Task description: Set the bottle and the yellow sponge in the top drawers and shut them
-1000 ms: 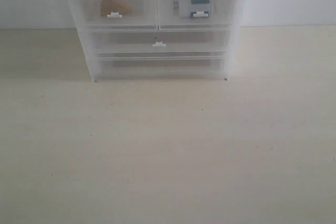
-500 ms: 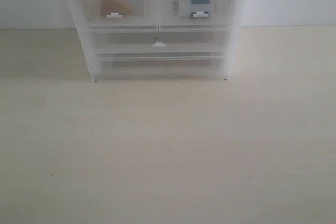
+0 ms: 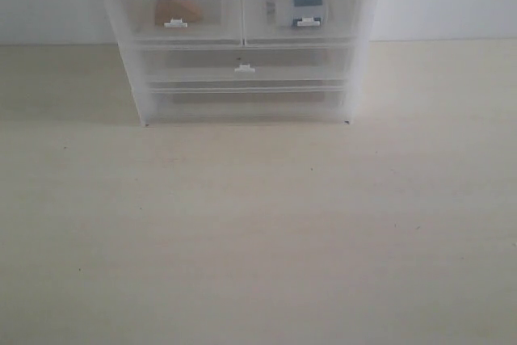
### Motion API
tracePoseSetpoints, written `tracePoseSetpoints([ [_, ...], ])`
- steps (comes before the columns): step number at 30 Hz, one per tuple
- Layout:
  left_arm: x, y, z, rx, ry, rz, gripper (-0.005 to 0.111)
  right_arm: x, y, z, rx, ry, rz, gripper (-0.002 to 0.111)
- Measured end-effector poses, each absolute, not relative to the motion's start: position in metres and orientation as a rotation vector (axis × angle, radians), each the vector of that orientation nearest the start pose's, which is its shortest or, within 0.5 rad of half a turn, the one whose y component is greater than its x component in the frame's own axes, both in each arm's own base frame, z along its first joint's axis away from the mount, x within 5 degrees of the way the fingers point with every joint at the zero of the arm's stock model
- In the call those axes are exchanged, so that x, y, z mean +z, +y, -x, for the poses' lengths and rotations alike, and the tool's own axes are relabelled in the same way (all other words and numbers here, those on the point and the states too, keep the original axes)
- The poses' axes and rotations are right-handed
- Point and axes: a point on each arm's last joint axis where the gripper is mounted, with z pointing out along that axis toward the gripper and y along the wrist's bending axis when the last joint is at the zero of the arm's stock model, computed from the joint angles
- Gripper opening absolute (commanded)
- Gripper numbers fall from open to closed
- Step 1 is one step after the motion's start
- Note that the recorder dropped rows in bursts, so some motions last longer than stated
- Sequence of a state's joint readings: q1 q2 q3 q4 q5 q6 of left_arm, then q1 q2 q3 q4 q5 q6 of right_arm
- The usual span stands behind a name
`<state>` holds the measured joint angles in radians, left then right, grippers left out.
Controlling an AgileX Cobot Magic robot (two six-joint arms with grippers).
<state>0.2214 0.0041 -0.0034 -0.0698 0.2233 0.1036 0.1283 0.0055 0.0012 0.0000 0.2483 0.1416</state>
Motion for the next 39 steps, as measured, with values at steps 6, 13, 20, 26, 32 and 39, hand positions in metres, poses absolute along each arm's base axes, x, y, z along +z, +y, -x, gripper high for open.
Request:
tracePoseSetpoints([
  [6,0.1931,0.0113,-0.0545,0.166,1.710,0.170,0.004,0.1900,0.0071,-0.0552,0.198,1.743,-0.012,0.000],
  [13,0.1931,0.0114,-0.0545,0.166,1.710,0.171,0.004,0.1900,0.0071,-0.0552,0.199,1.743,-0.013,0.000],
  [20,0.1931,0.0114,-0.0545,0.165,1.710,0.172,0.004,0.1900,0.0071,-0.0552,0.199,1.743,-0.013,0.000],
  [26,0.1931,0.0114,-0.0545,0.165,1.710,0.172,0.004,0.1900,0.0071,-0.0552,0.199,1.743,-0.013,0.000],
  [32,0.1931,0.0114,-0.0545,0.165,1.710,0.172,0.004,0.1900,0.0071,-0.0552,0.199,1.743,-0.013,0.000],
  [39,0.1931,0.0114,-0.0545,0.165,1.710,0.172,0.004,0.1900,0.0071,-0.0552,0.199,1.743,-0.013,0.000],
])
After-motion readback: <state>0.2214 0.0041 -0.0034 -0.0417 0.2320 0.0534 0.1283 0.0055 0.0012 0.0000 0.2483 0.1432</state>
